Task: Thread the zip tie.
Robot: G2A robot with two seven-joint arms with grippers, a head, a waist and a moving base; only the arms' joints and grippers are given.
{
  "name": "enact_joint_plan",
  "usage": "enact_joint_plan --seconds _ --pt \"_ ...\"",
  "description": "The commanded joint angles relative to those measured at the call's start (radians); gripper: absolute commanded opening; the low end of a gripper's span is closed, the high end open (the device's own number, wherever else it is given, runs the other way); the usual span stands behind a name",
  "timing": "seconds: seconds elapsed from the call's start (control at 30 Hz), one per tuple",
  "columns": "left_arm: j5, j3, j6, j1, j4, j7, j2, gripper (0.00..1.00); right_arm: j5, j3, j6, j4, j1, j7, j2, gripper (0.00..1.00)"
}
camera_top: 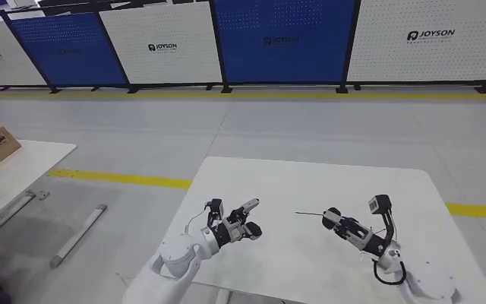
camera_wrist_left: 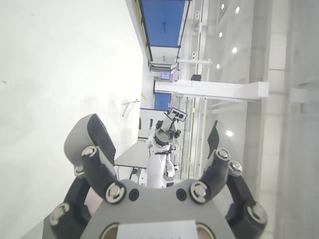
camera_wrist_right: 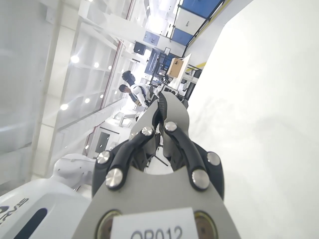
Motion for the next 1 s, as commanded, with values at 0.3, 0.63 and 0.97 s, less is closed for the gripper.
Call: enact_joint_plan --seconds 0.3,0.63,0.97 --pt "-0.003 0.050 -0.092 -0.016 0.017 0.115 -0.013 1.00 -0.044 -0.071 0.025 0.017 0.046 -0.004 -0.023 0.00" --pt "-0.018 0.064 -0.085 -0.026 0.021 0.103 -0.015 1.00 -0.015 -0.070 0.011 0.009 0.035 -0.019 -0.026 0.00" --pt "0.035 0.145 -0.100 -0.050 0.024 0.153 -0.024 1.00 0.053 -0.077 0.006 0.051 0.050 0.062 -0.040 0.00"
